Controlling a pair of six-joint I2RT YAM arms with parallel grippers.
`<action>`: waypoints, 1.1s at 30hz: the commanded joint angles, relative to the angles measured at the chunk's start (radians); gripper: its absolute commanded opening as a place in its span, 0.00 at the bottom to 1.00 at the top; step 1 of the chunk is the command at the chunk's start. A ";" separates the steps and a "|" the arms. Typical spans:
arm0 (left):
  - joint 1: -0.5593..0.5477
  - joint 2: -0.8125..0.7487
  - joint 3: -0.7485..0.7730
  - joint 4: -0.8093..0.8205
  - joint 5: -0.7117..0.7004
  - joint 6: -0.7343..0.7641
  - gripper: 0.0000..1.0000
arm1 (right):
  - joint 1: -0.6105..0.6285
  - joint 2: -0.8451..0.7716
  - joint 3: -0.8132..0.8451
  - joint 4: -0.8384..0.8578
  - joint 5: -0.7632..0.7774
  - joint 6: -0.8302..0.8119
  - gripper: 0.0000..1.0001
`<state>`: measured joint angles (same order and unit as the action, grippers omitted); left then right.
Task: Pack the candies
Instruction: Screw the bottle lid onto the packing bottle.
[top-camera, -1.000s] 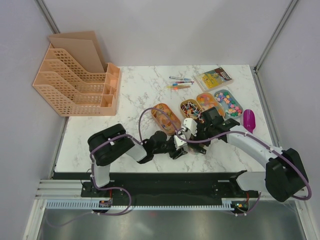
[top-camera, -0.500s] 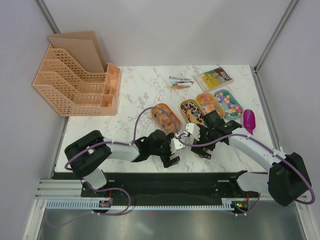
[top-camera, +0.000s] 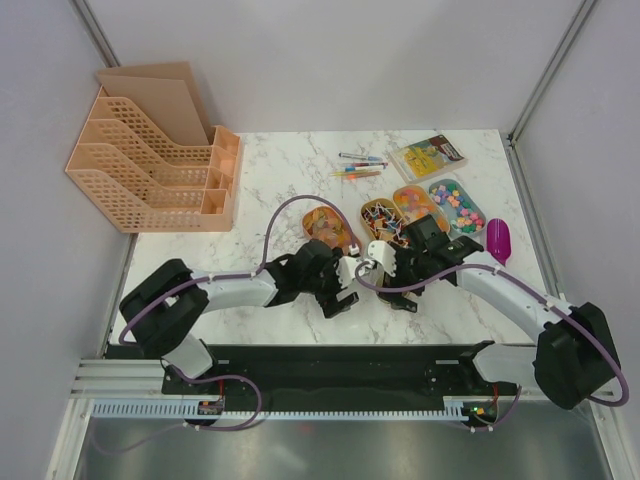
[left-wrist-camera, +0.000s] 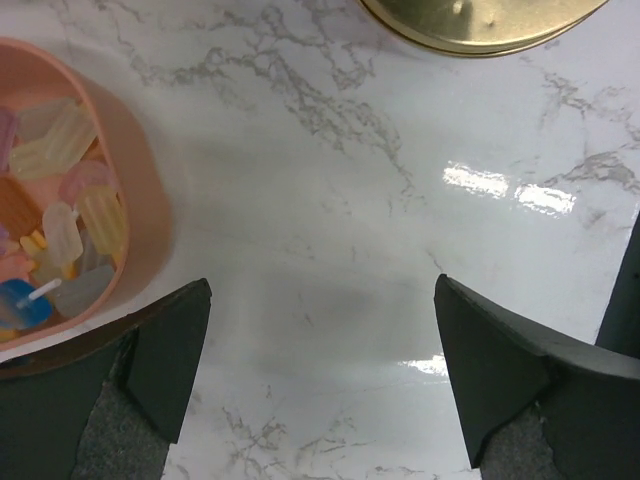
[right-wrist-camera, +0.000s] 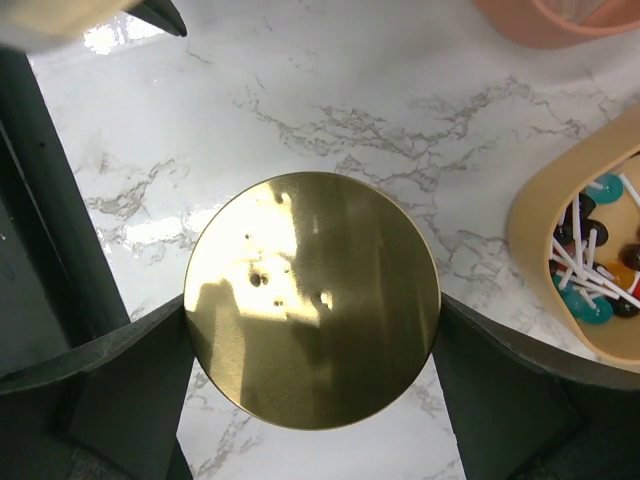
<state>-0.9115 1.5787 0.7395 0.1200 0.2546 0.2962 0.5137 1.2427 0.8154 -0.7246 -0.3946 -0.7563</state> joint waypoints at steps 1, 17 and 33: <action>0.029 -0.034 0.086 0.004 -0.017 -0.011 1.00 | 0.003 0.029 -0.027 0.051 -0.044 -0.020 0.98; 0.063 0.023 0.267 -0.103 0.353 -0.282 0.02 | 0.003 0.067 -0.076 0.134 -0.082 0.000 0.98; 0.143 -0.214 0.001 -0.141 0.107 -0.089 0.02 | -0.026 -0.117 -0.024 0.200 0.036 0.101 0.98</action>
<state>-0.7879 1.3842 0.7265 -0.0673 0.3985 0.1520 0.4995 1.1599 0.7441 -0.5602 -0.4049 -0.6968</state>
